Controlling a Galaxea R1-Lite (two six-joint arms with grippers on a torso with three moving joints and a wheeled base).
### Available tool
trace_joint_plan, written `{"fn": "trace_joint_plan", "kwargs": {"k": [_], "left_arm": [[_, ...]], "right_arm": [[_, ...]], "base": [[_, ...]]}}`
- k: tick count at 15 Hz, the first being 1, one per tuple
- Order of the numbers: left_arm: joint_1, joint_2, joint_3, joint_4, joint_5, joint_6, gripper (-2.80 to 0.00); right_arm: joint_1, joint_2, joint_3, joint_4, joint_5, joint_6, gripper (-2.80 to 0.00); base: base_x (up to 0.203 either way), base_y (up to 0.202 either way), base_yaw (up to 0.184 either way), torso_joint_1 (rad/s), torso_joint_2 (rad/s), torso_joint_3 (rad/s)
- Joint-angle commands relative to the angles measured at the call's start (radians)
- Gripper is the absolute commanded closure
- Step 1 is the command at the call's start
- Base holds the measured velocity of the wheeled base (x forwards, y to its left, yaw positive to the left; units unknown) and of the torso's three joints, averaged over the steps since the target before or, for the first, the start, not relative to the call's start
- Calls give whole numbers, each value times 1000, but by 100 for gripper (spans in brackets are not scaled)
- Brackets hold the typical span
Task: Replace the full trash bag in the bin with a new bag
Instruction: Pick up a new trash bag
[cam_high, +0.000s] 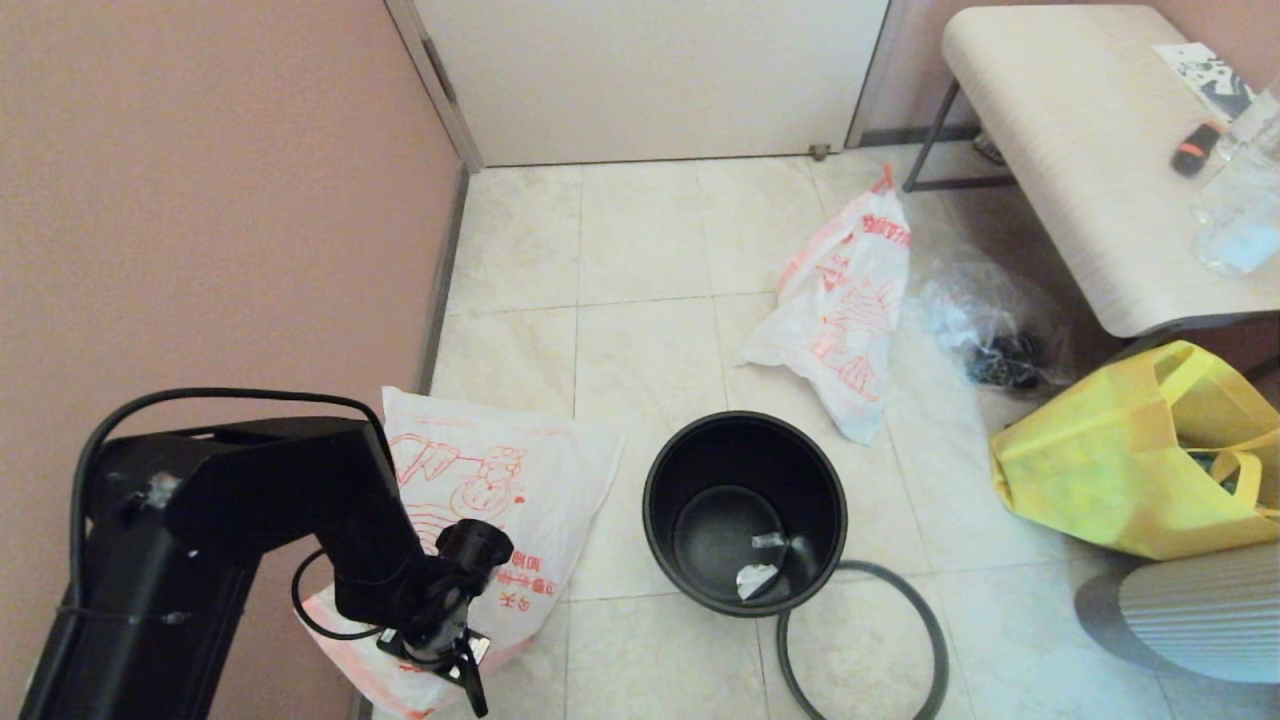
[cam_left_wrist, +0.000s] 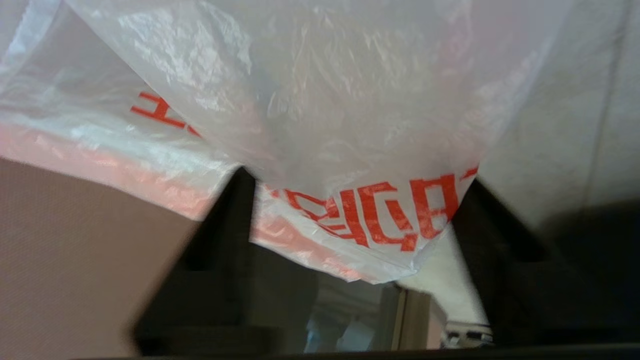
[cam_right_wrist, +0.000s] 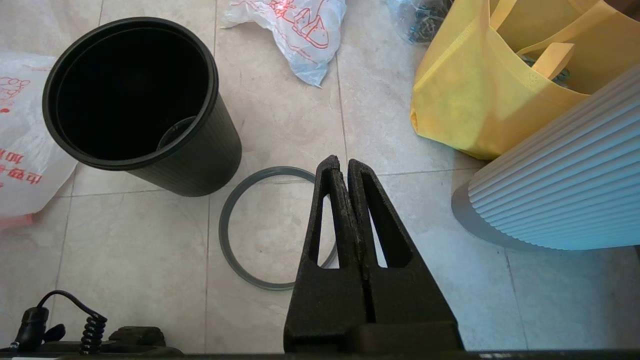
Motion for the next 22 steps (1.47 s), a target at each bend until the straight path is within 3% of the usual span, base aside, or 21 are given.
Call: {"fn": "trace_joint_plan", "kwargs": {"k": [1,4,11,14,18,22], "left_arm": [[1,0,-10,15,17,2,0],[1,2,-16,43,40,0,0],[-13,-99,-17,127,28,-27,0],[-49,-236,-29,280,-5,-103,0],[-112,-419,-85,577,-37,-274,0],[-142,-581,-76,675,-64,-343,0]], "right_arm": [[0,1,0,0,0,0,0],[0,1,0,0,0,0,0],[0,1,0,0,0,0,0],[0,1,0,0,0,0,0],[0,1,0,0,0,0,0],[0,1,0,0,0,0,0]], "base": [[0,0,0,0,0,0],[0,0,0,0,0,0],[0,0,0,0,0,0],[0,0,0,0,0,0],[0,0,0,0,0,0],[0,0,0,0,0,0]]}}
